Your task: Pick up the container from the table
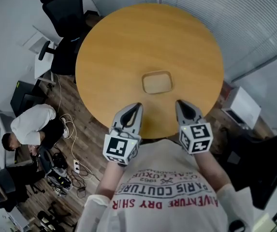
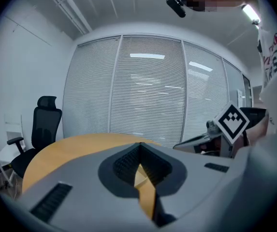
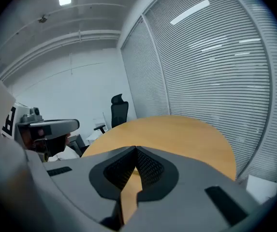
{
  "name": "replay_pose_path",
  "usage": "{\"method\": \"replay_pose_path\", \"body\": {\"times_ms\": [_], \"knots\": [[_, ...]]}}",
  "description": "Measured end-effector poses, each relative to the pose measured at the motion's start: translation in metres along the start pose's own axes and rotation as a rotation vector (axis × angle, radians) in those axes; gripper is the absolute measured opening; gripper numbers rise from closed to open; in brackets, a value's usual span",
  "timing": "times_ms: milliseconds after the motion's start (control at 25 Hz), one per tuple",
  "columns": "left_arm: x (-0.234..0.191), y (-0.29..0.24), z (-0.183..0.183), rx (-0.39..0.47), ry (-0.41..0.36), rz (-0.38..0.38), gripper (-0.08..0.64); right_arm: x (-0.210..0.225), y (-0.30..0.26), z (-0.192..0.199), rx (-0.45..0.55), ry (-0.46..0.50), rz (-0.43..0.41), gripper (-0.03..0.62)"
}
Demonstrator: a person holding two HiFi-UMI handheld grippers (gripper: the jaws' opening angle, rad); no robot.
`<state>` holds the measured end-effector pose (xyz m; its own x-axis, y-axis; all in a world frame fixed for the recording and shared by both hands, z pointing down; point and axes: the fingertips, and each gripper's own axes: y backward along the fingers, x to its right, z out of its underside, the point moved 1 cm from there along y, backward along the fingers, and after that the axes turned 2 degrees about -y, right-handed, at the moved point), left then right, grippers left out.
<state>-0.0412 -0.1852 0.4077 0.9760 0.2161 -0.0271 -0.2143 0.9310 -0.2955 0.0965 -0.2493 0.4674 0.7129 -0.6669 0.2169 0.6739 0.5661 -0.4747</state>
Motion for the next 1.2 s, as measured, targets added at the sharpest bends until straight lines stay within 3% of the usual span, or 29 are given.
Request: {"method": "replay_pose_path", "body": {"times_ms": [320, 480, 640, 960, 1080, 1200], "knots": [[-0.040, -0.031, 0.006, -0.041, 0.001, -0.061, 0.000, 0.010, -0.039, -0.010, -0.058, 0.017, -0.022, 0.002], [-0.057, -0.046, 0.014, -0.073, 0.029, -0.051, 0.000, 0.022, -0.061, -0.004, -0.147, 0.052, 0.018, 0.002], [-0.075, -0.062, 0.018, -0.096, 0.039, -0.041, 0.000, 0.036, -0.087, 0.007, -0.231, 0.021, 0.020, 0.002], [-0.091, -0.090, 0.049, -0.141, 0.081, -0.003, 0.000, 0.070, -0.130, 0.041, -0.392, 0.070, 0.168, 0.003], [-0.097, -0.100, 0.062, -0.164, 0.095, 0.004, 0.000, 0.074, -0.150, 0.048, -0.442, 0.060, 0.173, 0.071], [-0.103, -0.105, 0.073, -0.193, 0.106, 0.010, 0.000, 0.081, -0.161, 0.058, -0.493, 0.037, 0.167, 0.098]]}}
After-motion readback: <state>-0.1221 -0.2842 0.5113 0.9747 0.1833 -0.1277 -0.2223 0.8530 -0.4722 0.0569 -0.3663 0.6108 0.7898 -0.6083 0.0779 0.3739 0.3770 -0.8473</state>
